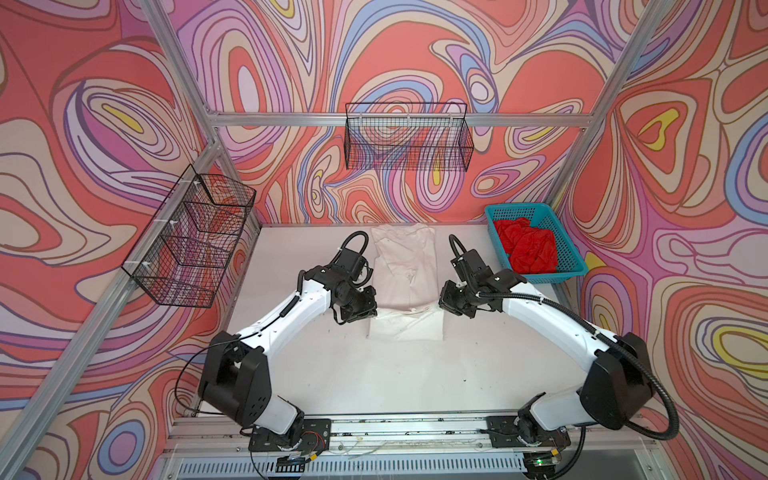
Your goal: Fold and stack the t-shirts
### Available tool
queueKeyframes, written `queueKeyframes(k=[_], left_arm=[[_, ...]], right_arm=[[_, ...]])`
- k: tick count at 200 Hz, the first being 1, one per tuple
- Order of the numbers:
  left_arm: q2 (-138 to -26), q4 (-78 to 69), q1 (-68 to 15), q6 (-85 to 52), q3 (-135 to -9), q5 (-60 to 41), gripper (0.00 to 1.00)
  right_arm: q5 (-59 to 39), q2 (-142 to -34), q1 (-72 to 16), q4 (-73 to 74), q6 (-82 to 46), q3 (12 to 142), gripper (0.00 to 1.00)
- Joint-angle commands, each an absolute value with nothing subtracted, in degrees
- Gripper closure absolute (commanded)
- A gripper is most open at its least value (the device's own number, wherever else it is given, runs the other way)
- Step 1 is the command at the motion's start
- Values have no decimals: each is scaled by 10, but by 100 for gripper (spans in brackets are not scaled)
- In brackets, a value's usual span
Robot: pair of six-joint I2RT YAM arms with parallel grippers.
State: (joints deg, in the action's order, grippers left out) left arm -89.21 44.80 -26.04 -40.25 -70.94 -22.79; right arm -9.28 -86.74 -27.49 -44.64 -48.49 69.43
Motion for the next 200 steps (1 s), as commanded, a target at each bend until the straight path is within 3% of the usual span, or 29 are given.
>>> queueKeyframes(k=[1, 78, 200], left_arm=[[-947, 439, -239, -357, -763, -231, 100], [-1123, 437, -213, -334, -923, -245, 100], [-1224, 426, -189, -335, -1009, -236, 100]], right_arm=[[-115, -925, -242, -433, -398, 745, 100], [-147, -1065, -180, -415, -342, 846, 100], [-177, -1179, -146, -412, -310, 942, 100]])
